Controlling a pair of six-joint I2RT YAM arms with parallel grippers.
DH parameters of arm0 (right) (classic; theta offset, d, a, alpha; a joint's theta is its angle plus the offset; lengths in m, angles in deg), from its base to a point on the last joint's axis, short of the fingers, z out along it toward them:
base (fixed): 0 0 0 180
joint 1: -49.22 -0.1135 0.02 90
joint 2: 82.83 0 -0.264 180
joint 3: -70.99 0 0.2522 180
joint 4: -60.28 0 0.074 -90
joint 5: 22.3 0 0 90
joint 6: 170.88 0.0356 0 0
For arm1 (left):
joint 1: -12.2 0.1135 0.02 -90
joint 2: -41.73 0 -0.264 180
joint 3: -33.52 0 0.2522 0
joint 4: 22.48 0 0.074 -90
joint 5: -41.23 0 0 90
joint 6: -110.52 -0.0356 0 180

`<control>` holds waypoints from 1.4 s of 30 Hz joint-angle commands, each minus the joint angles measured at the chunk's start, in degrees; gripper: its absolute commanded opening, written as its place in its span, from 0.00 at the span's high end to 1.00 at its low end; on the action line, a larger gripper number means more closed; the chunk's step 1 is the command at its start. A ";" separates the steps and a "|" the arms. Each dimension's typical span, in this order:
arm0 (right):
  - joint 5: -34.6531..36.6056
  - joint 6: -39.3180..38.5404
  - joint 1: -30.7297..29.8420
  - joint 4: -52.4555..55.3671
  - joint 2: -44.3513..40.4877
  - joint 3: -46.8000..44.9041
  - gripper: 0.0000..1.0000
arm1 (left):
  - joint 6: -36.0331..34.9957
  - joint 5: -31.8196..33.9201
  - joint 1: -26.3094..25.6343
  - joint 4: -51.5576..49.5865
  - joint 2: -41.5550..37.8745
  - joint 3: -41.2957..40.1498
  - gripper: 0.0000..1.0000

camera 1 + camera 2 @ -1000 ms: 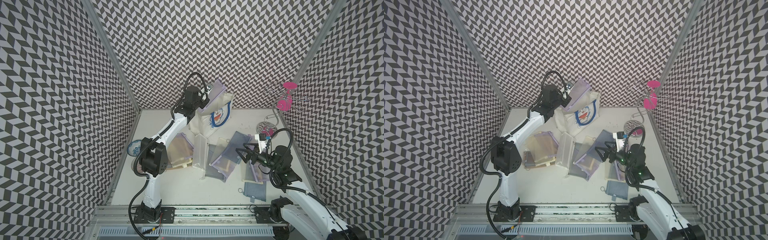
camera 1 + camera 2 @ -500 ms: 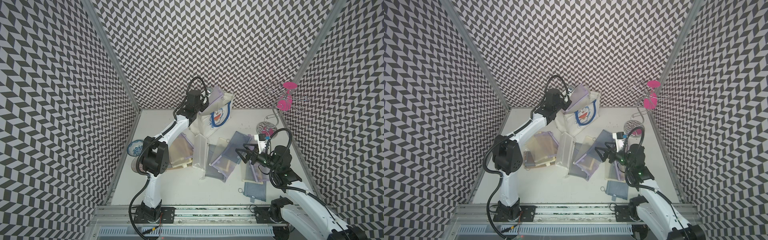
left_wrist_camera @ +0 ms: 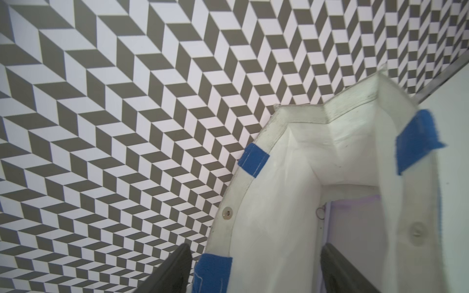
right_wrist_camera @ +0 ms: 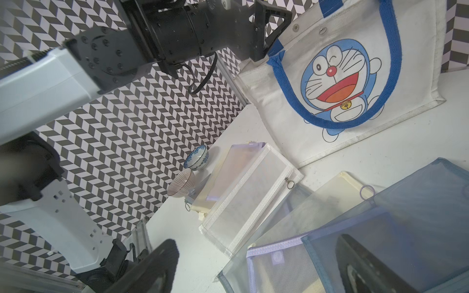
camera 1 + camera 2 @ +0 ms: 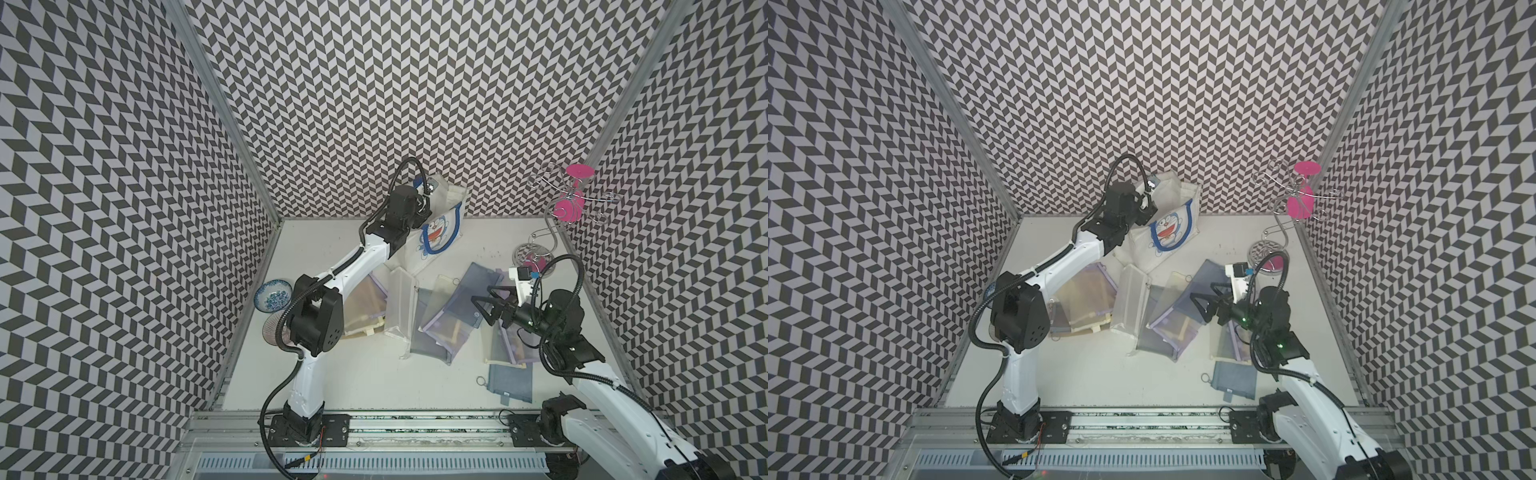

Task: Put the pencil pouch into the canvas bag
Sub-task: Place the pencil pouch in the canvas bag, then pick up the pencil pouch.

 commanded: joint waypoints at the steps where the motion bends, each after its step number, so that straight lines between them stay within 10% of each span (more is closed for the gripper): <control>1: 0.89 -0.56 -0.30 -1.49 -0.16 1.53 0.02 | 7.96 2.98 -5.41 -8.69 -8.15 3.05 0.17; 17: 7.40 -2.91 -0.31 -3.63 2.40 -1.56 0.00 | 48.12 -8.95 -9.53 -21.57 -43.79 -47.78 0.10; 33: 7.69 -8.47 -4.00 -3.40 12.79 -0.35 0.01 | 51.42 -0.33 -9.46 -15.77 -22.31 -49.94 0.10; 42: 9.07 -8.44 -4.01 -3.70 10.59 -1.64 0.00 | 52.66 -1.41 -9.93 -11.41 -16.50 -52.52 0.65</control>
